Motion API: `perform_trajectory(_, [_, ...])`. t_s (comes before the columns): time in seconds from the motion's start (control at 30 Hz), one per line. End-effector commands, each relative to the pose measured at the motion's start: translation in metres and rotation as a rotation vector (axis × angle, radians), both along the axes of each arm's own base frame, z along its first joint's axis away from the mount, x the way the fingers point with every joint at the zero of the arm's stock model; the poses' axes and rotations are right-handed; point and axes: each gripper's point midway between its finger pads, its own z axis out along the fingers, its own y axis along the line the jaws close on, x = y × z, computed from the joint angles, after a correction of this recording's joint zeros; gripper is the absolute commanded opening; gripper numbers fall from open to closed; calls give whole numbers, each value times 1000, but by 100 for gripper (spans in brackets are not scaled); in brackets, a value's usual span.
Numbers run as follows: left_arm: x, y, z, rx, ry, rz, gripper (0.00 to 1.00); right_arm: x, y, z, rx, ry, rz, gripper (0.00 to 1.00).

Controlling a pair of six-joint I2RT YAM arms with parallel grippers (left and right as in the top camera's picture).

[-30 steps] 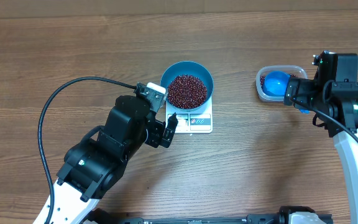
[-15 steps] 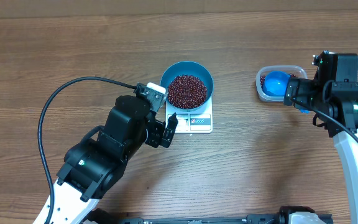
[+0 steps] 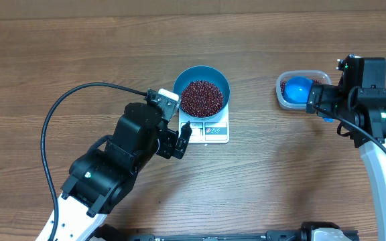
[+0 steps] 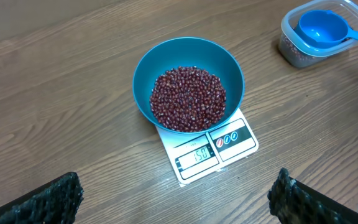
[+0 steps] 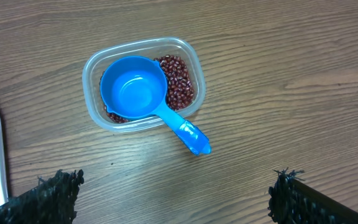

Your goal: Scoop item into bowl and weigh 150g on scale

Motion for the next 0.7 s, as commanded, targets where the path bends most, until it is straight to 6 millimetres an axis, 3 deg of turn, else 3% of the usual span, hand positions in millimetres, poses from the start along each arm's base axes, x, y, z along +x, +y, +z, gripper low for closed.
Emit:
perform_trajectory(0.0, [0, 0, 3, -17, -2, 4, 99, 4, 1, 10, 1, -27, 12, 100])
perform_trajectory(0.43, [0, 0, 0, -12, 5, 4, 100, 4, 1, 10, 0, -27, 13, 100])
perform_trajectory(0.67, [-15, 8, -35, 29, 98, -2, 100, 4, 1, 10, 0, -27, 13, 100])
